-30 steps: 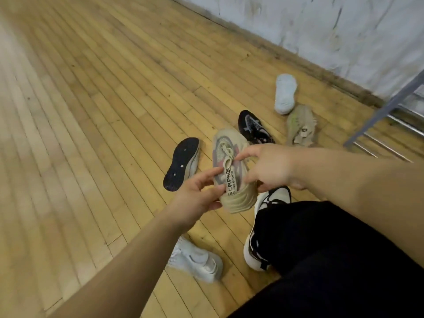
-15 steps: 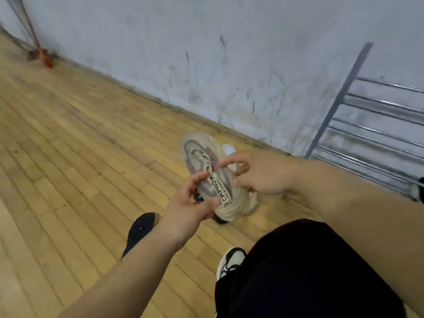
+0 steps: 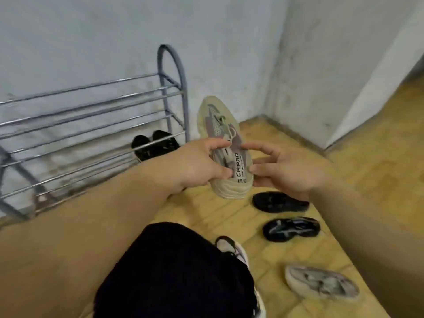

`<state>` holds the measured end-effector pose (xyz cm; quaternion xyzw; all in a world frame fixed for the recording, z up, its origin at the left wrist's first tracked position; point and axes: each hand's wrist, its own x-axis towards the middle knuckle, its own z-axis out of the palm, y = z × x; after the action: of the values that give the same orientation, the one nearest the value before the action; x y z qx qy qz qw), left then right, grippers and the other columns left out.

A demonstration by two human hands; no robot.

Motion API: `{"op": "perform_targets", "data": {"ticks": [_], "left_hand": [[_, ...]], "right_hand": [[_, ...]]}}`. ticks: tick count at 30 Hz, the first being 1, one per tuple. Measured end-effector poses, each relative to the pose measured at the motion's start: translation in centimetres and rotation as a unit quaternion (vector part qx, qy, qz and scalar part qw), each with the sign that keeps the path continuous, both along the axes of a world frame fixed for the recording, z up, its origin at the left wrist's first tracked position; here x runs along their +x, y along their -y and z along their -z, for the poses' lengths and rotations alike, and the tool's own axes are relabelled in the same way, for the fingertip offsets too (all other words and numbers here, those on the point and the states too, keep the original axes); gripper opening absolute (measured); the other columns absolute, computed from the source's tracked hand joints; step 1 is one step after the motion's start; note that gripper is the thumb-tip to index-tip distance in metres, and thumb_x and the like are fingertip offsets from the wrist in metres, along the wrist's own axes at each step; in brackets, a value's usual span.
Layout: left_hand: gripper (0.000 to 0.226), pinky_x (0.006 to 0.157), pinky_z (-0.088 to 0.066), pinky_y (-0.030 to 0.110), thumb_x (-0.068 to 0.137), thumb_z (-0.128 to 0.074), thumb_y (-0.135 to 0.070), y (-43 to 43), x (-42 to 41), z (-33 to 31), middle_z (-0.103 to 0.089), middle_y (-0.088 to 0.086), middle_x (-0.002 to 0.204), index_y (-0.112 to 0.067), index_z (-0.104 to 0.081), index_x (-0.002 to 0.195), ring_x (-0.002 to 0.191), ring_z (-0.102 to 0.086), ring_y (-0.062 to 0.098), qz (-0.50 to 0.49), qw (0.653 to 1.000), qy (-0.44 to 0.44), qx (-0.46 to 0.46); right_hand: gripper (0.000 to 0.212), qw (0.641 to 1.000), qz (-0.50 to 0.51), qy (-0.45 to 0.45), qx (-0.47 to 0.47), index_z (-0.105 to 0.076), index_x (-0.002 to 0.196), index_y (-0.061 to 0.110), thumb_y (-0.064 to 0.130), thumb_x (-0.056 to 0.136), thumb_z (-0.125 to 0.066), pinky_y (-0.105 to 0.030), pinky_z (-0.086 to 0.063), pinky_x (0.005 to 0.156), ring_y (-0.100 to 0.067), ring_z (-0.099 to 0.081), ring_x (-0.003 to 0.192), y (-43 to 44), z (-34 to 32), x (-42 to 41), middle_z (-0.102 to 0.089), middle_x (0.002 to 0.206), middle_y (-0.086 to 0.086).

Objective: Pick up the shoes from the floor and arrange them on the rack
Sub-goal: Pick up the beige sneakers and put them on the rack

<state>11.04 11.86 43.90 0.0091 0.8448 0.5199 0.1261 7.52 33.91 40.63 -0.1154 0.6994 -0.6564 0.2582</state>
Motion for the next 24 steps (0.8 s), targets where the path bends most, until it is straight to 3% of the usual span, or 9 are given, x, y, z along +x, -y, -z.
{"op": "perform_targets", "data": {"ticks": [4, 7, 10, 12, 14, 16, 19, 24], "left_hand": [[0.076, 0.073, -0.057, 0.026, 0.084, -0.081, -0.009, -11.8, -3.6, 6.9, -0.061, 0.000, 0.135, -0.037, -0.050, 0.147, 0.098, -0.062, 0.014, 0.112, 0.989, 0.095, -0.008], [0.078, 0.090, -0.058, 0.036, 0.080, -0.084, -0.011, -17.1, -4.0, 11.7, -0.061, 0.003, 0.139, -0.037, -0.051, 0.146, 0.111, -0.064, 0.020, 0.154, 0.977, 0.148, -0.017], [0.079, 0.100, -0.053, 0.036, 0.078, -0.086, -0.011, -20.1, -5.0, 13.4, -0.056, -0.001, 0.146, -0.033, -0.052, 0.146, 0.121, -0.062, 0.022, 0.204, 0.966, 0.148, -0.050], [0.080, 0.100, -0.051, 0.032, 0.079, -0.085, -0.009, -21.2, -5.8, 13.7, -0.049, -0.005, 0.152, -0.032, -0.051, 0.148, 0.126, -0.058, 0.022, 0.216, 0.963, 0.145, -0.068], [0.081, 0.094, -0.051, 0.029, 0.080, -0.085, -0.011, -21.9, -6.7, 14.3, -0.049, -0.002, 0.151, -0.033, -0.049, 0.149, 0.124, -0.059, 0.023, 0.212, 0.963, 0.142, -0.086], [0.083, 0.100, -0.051, 0.032, 0.079, -0.085, -0.010, -22.6, -7.7, 14.9, -0.049, 0.001, 0.152, -0.034, -0.048, 0.149, 0.124, -0.058, 0.024, 0.203, 0.964, 0.135, -0.103], [0.082, 0.105, -0.048, 0.033, 0.079, -0.085, -0.010, -23.3, -9.4, 15.9, -0.047, -0.001, 0.154, -0.035, -0.048, 0.148, 0.129, -0.054, 0.022, 0.200, 0.962, 0.128, -0.137], [0.082, 0.106, -0.049, 0.033, 0.079, -0.085, -0.010, -23.3, -11.1, 17.8, -0.047, -0.007, 0.153, -0.035, -0.049, 0.148, 0.128, -0.055, 0.020, 0.204, 0.953, 0.150, -0.168]], "right_hand": [[0.056, 0.987, 0.133, 0.086, 0.011, -0.062, 0.131, 0.021, 0.005, 0.079, -0.074, -0.041, -0.060, 0.091, -0.031, -0.073, 0.101, -11.5, 6.1, 2.4, -0.073, 0.117, -0.021], [0.054, 0.977, 0.163, 0.127, 0.045, -0.061, 0.135, 0.028, 0.006, 0.088, -0.076, -0.049, -0.055, 0.100, -0.034, -0.070, 0.109, -16.8, 11.0, 4.2, -0.070, 0.124, -0.020], [0.069, 0.972, 0.186, 0.142, 0.033, -0.053, 0.143, 0.041, 0.021, 0.083, -0.081, -0.051, -0.053, 0.101, -0.033, -0.069, 0.114, -20.0, 14.7, 5.6, -0.070, 0.128, -0.010], [0.074, 0.960, 0.242, 0.142, 0.027, -0.045, 0.146, 0.045, 0.028, 0.084, -0.083, -0.048, -0.054, 0.098, -0.030, -0.070, 0.113, -22.0, 16.8, 6.0, -0.068, 0.132, -0.006], [0.070, 0.945, 0.281, 0.139, 0.095, -0.044, 0.143, 0.045, 0.033, 0.085, -0.081, -0.046, -0.054, 0.100, -0.025, -0.070, 0.113, -24.1, 19.5, 6.1, -0.063, 0.137, -0.006], [0.076, 0.929, 0.239, 0.131, 0.252, -0.038, 0.146, 0.045, 0.035, 0.084, -0.083, -0.042, -0.053, 0.102, -0.022, -0.062, 0.122, -26.1, 23.3, 6.2, -0.053, 0.146, -0.006], [0.103, 0.880, 0.094, 0.110, 0.452, -0.021, 0.159, 0.037, 0.045, 0.078, -0.085, -0.037, -0.041, 0.110, -0.027, -0.039, 0.143, -27.8, 28.9, 6.0, -0.033, 0.162, -0.004], [0.121, 0.827, -0.031, 0.063, 0.558, -0.007, 0.161, 0.038, 0.062, 0.069, -0.082, -0.048, -0.024, 0.123, -0.030, -0.019, 0.152, -28.6, 35.3, 6.0, -0.021, 0.167, 0.004]]}}
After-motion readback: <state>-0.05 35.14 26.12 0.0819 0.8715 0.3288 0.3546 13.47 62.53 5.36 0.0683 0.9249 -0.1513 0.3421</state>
